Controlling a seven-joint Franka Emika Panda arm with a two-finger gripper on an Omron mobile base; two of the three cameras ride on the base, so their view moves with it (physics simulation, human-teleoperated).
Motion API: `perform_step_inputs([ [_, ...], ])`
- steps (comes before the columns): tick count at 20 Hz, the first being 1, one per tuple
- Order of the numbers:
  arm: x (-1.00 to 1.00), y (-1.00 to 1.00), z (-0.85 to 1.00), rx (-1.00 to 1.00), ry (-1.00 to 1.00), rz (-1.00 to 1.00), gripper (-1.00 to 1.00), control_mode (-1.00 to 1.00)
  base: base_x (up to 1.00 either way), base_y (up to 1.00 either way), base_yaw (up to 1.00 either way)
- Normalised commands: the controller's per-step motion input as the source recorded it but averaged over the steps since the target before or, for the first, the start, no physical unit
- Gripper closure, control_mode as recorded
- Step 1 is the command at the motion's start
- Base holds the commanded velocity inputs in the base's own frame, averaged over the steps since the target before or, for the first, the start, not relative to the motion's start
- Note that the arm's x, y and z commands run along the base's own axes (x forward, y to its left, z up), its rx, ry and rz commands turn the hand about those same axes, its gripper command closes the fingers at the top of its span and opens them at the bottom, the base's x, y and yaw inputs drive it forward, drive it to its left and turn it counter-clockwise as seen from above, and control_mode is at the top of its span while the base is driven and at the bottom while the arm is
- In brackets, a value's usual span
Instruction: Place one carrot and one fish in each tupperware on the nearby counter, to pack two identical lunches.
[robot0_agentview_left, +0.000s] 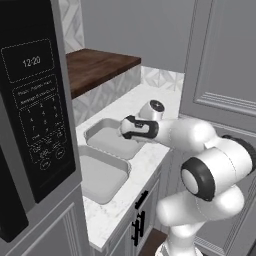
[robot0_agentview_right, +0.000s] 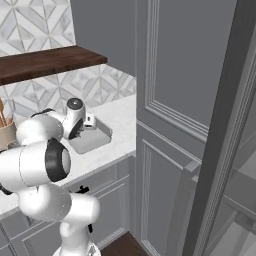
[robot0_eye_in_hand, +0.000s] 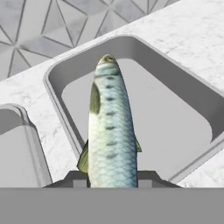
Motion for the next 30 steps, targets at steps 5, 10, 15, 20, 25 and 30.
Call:
perform_step_inputs([
  [5, 0.42, 0.07, -0.30, -0.02, 0.02, 0.00, 1.00, -1.00, 0.00, 0.00, 0.00],
  [10, 0.43, 0.08, -0.30, -0.02, 0.02, 0.00, 1.00, -1.00, 0.00, 0.00, 0.00],
  [15, 0.43, 0.11, -0.28, -0.02, 0.02, 0.00, 1.00, -1.00, 0.00, 0.00, 0.00],
  [20, 0.47, 0.10, -0.23, -0.01, 0.00, 0.00, 1.00, -1.00, 0.00, 0.00, 0.00],
  [25, 0.35, 0.07, -0.08, 0.00, 0.00, 0.00, -1.00, -1.00, 0.00, 0.00, 0.00],
  [30, 0.15, 0.03, 0.00, 0.00, 0.00, 0.00, -1.00, -1.00, 0.00, 0.00, 0.00],
])
